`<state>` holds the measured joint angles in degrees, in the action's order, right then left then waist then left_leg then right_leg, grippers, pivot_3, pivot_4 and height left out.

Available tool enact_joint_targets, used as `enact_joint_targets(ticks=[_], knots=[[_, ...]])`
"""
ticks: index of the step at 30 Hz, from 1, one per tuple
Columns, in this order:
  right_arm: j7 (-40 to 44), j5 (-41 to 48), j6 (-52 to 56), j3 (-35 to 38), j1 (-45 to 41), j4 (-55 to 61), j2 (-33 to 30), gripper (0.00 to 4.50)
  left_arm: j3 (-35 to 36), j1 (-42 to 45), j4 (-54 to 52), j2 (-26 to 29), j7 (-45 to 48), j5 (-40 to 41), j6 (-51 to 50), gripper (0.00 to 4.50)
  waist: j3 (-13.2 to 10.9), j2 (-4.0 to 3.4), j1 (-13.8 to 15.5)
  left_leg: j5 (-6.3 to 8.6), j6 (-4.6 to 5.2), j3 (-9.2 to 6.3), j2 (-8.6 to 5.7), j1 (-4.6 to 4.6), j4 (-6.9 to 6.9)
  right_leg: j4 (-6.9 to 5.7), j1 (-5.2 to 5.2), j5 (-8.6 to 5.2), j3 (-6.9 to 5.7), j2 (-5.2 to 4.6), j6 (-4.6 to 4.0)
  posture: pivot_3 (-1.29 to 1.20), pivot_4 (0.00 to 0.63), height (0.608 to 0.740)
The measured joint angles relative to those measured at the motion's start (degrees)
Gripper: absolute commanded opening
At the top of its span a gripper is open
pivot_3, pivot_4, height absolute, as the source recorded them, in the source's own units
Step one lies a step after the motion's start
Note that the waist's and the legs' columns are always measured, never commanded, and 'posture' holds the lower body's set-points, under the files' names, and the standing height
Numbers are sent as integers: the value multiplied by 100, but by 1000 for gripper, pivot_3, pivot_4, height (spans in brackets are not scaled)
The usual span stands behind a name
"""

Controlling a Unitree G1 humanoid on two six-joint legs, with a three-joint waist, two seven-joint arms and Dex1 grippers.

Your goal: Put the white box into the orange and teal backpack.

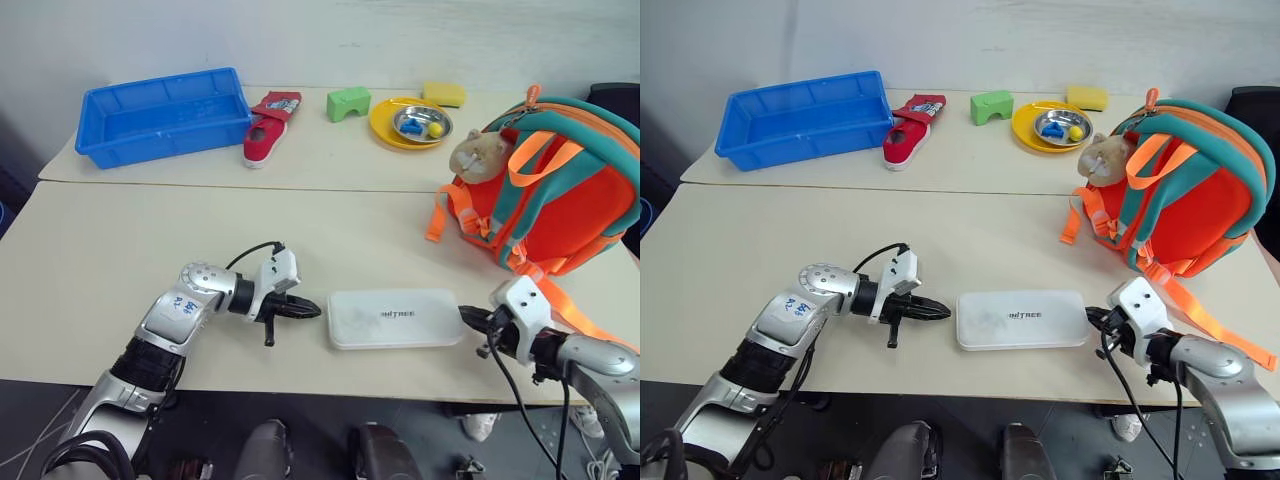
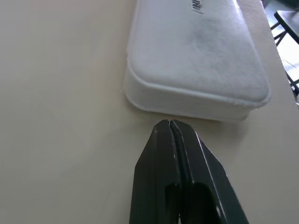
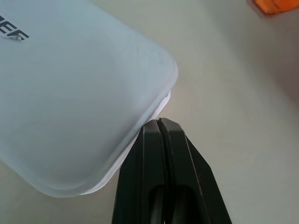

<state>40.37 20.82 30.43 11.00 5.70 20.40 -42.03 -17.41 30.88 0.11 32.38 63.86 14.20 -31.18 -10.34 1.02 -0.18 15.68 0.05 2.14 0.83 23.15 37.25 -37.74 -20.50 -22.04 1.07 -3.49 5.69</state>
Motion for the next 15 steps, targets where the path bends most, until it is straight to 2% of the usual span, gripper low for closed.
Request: enact_joint_targets(ticks=[5,8,11,12,15], knots=[[-132,-12,125,-92,9,137,100,0,138,-6,35,5,-150,-12,-72,21,0,0,1,8,15,-1,0,0,3,-2,1,0,0,-1,0,0,150,740],[-163,-10,236,-202,49,285,119,0,300,0,143,183,-82,211,-713,21,0,0,-15,8,14,-2,1,0,-1,-4,-3,0,-1,0,0,0,150,740],[-131,5,277,-198,160,373,104,0,361,32,368,742,343,510,-1581,611,0,0,-61,7,13,-3,2,-2,-6,-7,-6,-4,-3,1,-6,0,150,740],[-80,6,276,-197,211,420,46,0,387,98,413,909,451,645,-1994,939,0,0,-61,7,13,-3,2,-2,-6,-8,-6,-4,-3,0,-8,0,150,740],[-16,5,272,-166,280,441,-13,0,614,237,520,1027,431,956,-2914,1780,0,1,-60,8,15,-4,2,-2,-3,-7,-2,-4,-3,-1,-8,0,150,740]])
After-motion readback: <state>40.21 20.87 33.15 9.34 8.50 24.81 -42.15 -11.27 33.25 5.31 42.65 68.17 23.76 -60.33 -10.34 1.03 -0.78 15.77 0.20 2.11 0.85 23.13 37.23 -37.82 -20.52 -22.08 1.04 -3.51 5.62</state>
